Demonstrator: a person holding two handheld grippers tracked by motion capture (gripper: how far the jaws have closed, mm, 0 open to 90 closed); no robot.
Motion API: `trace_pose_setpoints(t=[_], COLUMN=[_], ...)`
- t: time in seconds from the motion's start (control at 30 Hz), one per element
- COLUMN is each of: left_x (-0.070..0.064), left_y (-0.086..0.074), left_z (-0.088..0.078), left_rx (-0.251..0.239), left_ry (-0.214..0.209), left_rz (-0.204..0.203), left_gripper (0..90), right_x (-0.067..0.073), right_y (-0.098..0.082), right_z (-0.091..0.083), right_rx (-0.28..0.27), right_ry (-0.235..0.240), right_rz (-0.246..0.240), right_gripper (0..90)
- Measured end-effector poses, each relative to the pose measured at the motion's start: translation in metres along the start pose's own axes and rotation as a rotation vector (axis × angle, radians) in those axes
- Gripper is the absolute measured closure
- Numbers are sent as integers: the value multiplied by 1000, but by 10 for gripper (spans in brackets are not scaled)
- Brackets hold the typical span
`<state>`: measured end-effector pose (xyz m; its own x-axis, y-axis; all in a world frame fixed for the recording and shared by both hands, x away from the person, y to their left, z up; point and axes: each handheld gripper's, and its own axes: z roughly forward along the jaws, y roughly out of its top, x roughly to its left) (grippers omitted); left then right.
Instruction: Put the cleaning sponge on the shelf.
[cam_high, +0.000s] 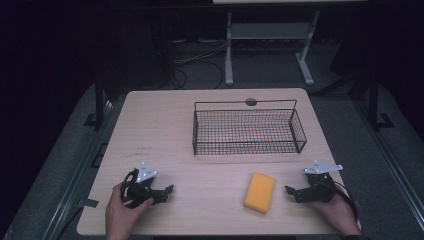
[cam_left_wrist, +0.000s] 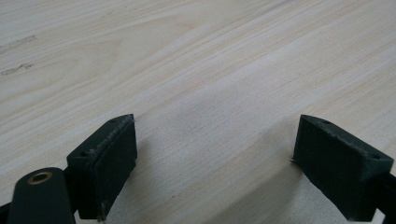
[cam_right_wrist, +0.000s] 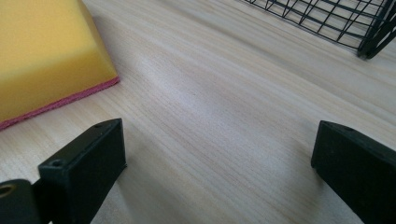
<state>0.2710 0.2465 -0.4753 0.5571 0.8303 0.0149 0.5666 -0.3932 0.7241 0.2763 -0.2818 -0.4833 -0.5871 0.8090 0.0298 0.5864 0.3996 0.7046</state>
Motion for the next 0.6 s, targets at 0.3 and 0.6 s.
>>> trace_pose_setpoints(t=[0.3, 0.6], left_x=[0, 0], left_y=[0, 0], left_z=[0, 0], left_rx=[0, 0], left_ry=[0, 0], left_rz=[0, 0], left_gripper=[125, 125], right_x=[0, 1], right_y=[0, 1], right_z=[0, -2], right_rx=[-1, 4], right_ry=[0, 2], right_rz=[-2, 1], right_gripper=[25, 106])
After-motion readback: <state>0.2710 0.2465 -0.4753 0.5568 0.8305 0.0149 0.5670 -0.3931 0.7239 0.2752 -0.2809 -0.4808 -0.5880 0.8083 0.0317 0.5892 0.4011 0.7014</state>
